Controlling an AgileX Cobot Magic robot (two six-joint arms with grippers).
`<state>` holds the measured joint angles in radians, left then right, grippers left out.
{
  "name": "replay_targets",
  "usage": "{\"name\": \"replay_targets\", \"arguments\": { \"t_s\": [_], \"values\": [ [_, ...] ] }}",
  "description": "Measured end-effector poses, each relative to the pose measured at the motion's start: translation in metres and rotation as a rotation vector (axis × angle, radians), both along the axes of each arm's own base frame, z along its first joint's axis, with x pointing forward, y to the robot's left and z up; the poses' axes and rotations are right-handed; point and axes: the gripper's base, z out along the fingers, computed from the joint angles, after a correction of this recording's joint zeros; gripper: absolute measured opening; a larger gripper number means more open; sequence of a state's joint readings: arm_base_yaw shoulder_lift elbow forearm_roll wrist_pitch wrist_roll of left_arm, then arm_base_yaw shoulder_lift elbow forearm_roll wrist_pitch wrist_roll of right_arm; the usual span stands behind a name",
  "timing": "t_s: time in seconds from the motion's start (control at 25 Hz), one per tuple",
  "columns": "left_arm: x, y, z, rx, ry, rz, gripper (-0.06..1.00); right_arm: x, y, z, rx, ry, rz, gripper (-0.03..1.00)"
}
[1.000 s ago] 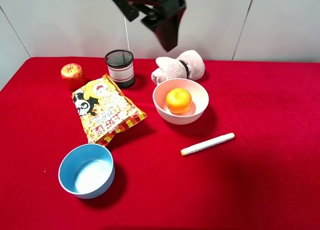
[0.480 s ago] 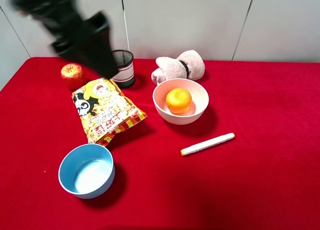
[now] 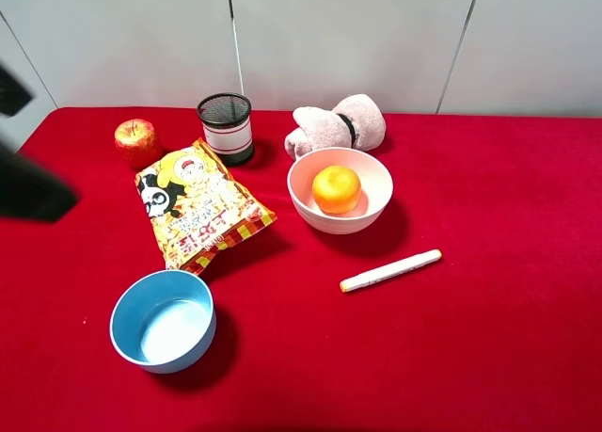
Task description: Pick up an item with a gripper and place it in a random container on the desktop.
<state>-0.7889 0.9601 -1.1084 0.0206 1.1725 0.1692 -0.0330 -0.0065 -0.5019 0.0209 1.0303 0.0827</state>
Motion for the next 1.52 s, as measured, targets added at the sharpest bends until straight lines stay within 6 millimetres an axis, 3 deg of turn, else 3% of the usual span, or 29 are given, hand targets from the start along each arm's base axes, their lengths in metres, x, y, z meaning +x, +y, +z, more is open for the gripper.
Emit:
{"name": "replay_targets", "arguments": {
  "t_s": [0.44, 0.72, 1.0, 1.52],
  "values": [
    [-0.052, 0.053, -0.017, -0.086, -0.089, 0.001, 0.99, 0.000, 0.000, 0.000, 0.000, 0.000, 0.000, 0.69],
    [-0.068, 0.078, -0.035, -0.110, -0.134, 0.126, 0.99, 0.000, 0.000, 0.000, 0.000, -0.001, 0.000, 0.69],
    [-0.076, 0.094, -0.054, -0.113, -0.172, 0.356, 0.99, 0.000, 0.000, 0.001, 0.000, -0.007, 0.000, 0.69],
    [-0.094, 0.102, -0.087, -0.170, -0.261, 0.677, 0.99, 0.000, 0.000, 0.001, 0.000, -0.007, 0.000, 0.69]
  ]
}}
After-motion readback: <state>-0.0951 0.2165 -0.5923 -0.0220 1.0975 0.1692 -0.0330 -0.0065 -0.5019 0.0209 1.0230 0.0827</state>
